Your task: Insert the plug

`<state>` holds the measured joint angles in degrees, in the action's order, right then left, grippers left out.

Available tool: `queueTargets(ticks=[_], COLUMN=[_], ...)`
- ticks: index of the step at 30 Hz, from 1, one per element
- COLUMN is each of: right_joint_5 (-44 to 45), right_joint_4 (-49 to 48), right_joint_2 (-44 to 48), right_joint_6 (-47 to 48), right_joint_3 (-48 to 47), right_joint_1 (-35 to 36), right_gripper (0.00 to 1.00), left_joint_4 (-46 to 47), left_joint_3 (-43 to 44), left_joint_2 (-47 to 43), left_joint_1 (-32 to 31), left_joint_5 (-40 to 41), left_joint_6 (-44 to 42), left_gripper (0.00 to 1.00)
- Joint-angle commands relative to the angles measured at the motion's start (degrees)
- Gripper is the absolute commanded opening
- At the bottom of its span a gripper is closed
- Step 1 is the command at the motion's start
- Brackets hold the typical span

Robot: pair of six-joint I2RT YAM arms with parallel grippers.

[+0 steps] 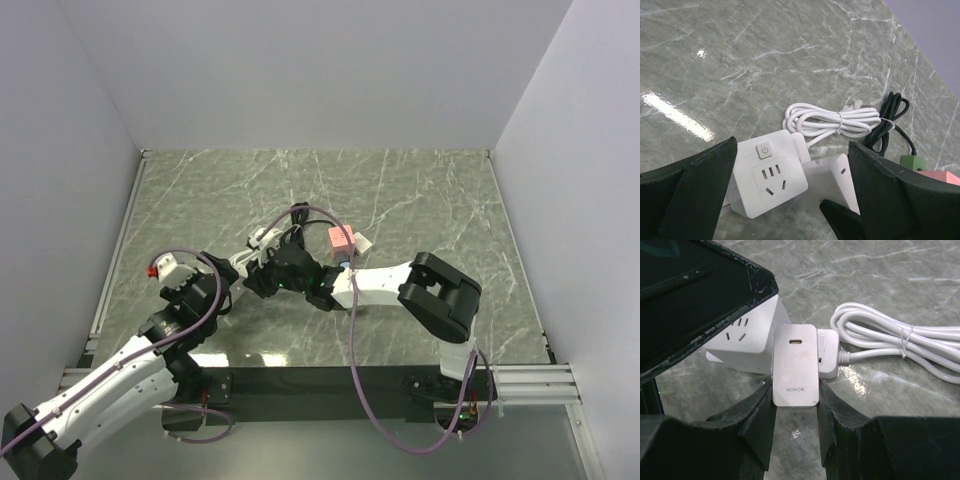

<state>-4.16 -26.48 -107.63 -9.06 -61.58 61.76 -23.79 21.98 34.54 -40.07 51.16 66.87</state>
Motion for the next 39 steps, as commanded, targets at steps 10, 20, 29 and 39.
queueTargets(ticks=[10, 20, 29, 39], right_joint_5=[1.4, 4.1, 6.6, 4.8], right_joint_4=[-7.1, -5.2, -3.1, -0.6], right_joint_2=[-3.3, -3.4, -3.5, -4.9], right_joint_6=[2.2, 5.2, 6.2, 6.8], right_joint_3=[-4.7, -4.3, -3.4, -4.5], right_joint_1=[0.8, 2.2, 2.7, 2.8], right_gripper=[0.00, 0.00, 0.00, 0.00], left_joint_4=[-1.4, -0.5, 0.4, 0.8], left_joint_3=[-0.9, -1.1, -1.2, -1.2], left_joint_2=[-1.0, -1.2, -1.6, -1.8], left_joint_1=[-0.4, -0.4, -0.4, -0.4], left_joint_5=[-3.1, -4.0, -4.8, -5.4], left_joint_6=[-2.5, -3.9, -5.3, -6.1], left_gripper=[0.99, 0.99, 0.99, 0.99])
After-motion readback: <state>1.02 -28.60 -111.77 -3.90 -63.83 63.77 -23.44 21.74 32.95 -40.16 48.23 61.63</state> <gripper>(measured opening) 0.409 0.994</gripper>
